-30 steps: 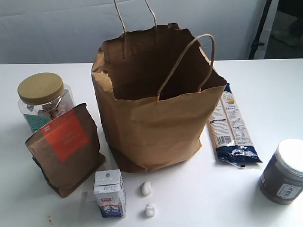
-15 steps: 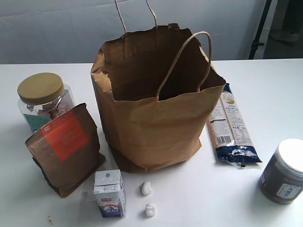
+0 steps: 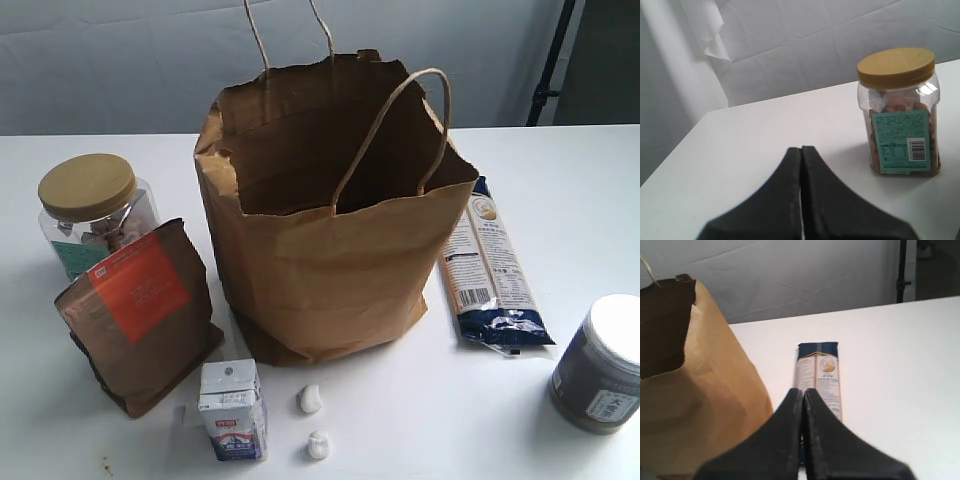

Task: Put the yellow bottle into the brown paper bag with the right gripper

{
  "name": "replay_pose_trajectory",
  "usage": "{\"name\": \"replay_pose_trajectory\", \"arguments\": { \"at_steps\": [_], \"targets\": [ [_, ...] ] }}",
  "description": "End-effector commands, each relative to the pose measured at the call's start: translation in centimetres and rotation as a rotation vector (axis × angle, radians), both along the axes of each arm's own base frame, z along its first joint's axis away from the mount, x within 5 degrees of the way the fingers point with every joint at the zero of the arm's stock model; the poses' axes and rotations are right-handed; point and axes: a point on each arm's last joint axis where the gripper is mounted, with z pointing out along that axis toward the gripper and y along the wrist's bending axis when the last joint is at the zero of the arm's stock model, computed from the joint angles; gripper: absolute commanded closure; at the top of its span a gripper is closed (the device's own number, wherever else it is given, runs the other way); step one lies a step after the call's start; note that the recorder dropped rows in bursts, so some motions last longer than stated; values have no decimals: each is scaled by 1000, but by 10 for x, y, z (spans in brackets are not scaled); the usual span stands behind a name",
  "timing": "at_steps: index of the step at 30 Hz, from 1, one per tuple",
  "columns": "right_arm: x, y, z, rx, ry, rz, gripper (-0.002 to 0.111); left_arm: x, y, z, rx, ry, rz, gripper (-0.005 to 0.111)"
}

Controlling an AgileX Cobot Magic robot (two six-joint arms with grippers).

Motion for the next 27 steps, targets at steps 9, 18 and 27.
{"name": "replay_pose_trajectory", "arguments": {
  "at_steps": [9,18,27],
  "targets": [
    [-24,-12,-30,201,75,99,108,0,0,0,-1,-11,-6,107],
    [-21,-7,-65,220,53,88,108,0,0,0,-1,-11,-6,107],
    [-14,-11,-93,130,-154,53,108,0,0,0,-1,-11,-6,107]
  ]
}}
